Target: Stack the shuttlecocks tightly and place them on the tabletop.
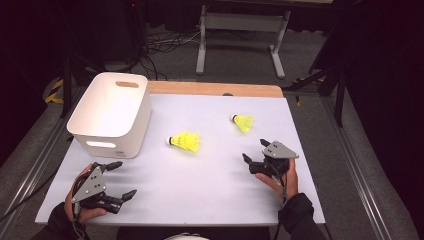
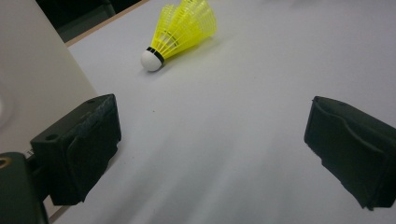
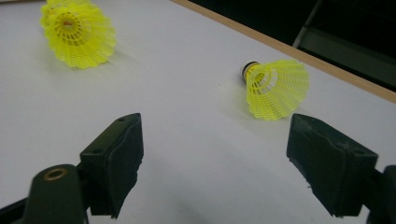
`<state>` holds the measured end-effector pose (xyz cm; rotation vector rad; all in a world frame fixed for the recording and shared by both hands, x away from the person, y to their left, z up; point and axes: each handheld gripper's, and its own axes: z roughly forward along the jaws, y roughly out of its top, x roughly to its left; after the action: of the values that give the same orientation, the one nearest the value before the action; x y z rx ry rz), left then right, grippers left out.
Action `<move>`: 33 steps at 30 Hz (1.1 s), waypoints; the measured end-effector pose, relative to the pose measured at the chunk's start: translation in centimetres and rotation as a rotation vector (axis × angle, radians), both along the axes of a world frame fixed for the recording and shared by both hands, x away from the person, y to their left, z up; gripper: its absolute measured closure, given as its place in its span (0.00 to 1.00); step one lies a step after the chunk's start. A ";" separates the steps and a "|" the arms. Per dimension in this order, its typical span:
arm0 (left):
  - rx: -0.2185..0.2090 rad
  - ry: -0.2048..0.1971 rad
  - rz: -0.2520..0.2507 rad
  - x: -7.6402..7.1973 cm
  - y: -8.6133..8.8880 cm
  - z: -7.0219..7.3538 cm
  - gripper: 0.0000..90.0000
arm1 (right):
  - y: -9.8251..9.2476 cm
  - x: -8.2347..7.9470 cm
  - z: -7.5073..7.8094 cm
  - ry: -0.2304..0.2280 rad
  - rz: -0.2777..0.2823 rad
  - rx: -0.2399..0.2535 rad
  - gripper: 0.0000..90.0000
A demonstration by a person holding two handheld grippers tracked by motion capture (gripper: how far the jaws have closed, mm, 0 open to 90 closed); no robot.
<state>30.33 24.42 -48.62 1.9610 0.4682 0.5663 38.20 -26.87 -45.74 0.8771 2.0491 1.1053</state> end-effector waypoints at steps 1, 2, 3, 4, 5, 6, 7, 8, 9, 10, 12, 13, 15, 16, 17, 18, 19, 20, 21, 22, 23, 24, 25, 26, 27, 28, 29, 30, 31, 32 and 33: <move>0.000 0.000 0.000 0.0 0.0 0.0 0.05 | 0.0 0.3 0.0 0.005 -0.007 0.004 0.20; 0.001 0.001 0.004 0.0 0.0 0.0 0.05 | 0.1 0.9 0.1 0.025 -0.016 0.026 0.20; 0.001 0.000 0.005 0.0 0.0 0.0 0.05 | 0.2 1.4 0.1 0.037 -0.023 0.029 0.19; 0.000 0.001 0.003 0.1 0.0 0.0 0.05 | 0.3 1.9 0.2 0.048 -0.025 0.028 0.19; 0.001 0.001 0.004 0.0 0.0 0.0 0.05 | 0.5 2.4 0.2 0.051 -0.026 0.024 0.21; 0.001 0.001 0.004 0.0 0.0 0.0 0.05 | 0.5 2.4 0.2 0.051 -0.026 0.024 0.21; 0.000 -0.001 0.003 0.0 0.0 0.0 0.05 | 0.6 2.9 0.2 0.059 -0.029 0.026 0.22; -0.001 -0.002 0.003 0.0 0.0 0.0 0.05 | 0.7 3.6 0.2 0.073 -0.031 0.028 0.23; 0.000 -0.002 0.005 0.0 0.0 0.0 0.05 | 0.8 4.1 0.2 0.078 -0.031 0.027 0.25; -0.001 0.001 0.006 0.0 0.0 0.0 0.05 | 0.9 4.4 0.2 0.082 -0.037 0.021 0.27; 0.000 0.003 0.003 0.1 0.0 -0.1 0.05 | 1.2 5.2 0.2 0.103 -0.042 0.012 0.29; 0.002 0.004 0.002 0.1 0.0 -0.1 0.05 | 1.3 5.7 0.2 0.111 -0.050 0.008 0.32; 0.001 0.004 0.001 0.1 0.0 -0.1 0.05 | 1.6 6.5 0.2 0.128 -0.045 0.006 0.36; 0.000 0.004 0.003 0.0 0.0 -0.1 0.05 | 1.7 6.6 0.2 0.132 -0.045 0.006 0.37; -0.002 0.003 0.003 0.0 0.0 -0.1 0.06 | 1.8 7.1 0.2 0.141 -0.054 0.001 0.40; -0.002 0.003 0.003 0.1 0.1 -0.1 0.06 | 1.9 7.3 0.2 0.150 -0.054 0.002 0.42; -0.002 0.004 0.003 0.1 0.1 -0.1 0.06 | 2.0 7.8 0.1 0.158 -0.052 0.005 0.45; -0.002 0.005 0.003 0.1 0.1 -0.1 0.06 | 2.1 8.1 0.1 0.159 -0.060 -0.002 0.47; -0.002 0.004 0.003 0.1 0.1 -0.1 0.06 | 2.2 8.4 0.1 0.163 -0.066 -0.007 0.50; -0.002 0.005 0.002 0.1 0.1 -0.1 0.06 | 2.3 8.7 0.0 0.171 -0.065 -0.005 0.51; -0.001 0.006 0.004 0.1 0.1 -0.1 0.06 | 2.4 9.0 -0.1 0.173 -0.071 -0.003 0.53; -0.002 0.006 0.003 0.1 0.1 -0.1 0.06 | 2.6 9.4 -0.2 0.181 -0.081 -0.012 0.56; -0.003 0.007 0.002 0.1 0.1 -0.1 0.06 | 2.6 9.7 -0.3 0.190 -0.081 -0.005 0.57; -0.003 0.007 0.002 0.1 0.1 -0.1 0.06 | 2.7 9.9 -0.5 0.196 -0.086 -0.001 0.59; -0.002 0.007 0.002 0.1 0.1 -0.1 0.06 | 2.8 10.1 -0.6 0.197 -0.090 -0.008 0.61; -0.003 0.008 0.001 0.1 0.1 -0.1 0.06 | 2.8 10.2 -0.7 0.201 -0.094 -0.016 0.63; -0.004 0.009 0.000 0.1 0.1 -0.1 0.06 | 2.9 10.4 -0.8 0.208 -0.093 -0.014 0.63; -0.002 0.008 0.001 0.1 0.1 -0.1 0.06 | 2.9 10.5 -0.9 0.211 -0.098 -0.012 0.65; -0.001 0.009 0.001 0.1 0.1 -0.2 0.06 | 2.9 10.7 -1.0 0.214 -0.100 -0.019 0.69; -0.002 0.010 0.001 0.1 0.0 -0.2 0.06 | 2.9 10.8 -1.0 0.215 -0.103 -0.019 0.72; -0.001 0.009 0.001 0.1 0.0 -0.2 0.06 | 2.9 10.8 -1.1 0.216 -0.103 -0.018 0.74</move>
<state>30.43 24.45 -48.79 1.9634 0.4755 0.5577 49.02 -23.96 -46.81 1.1217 2.1558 0.9705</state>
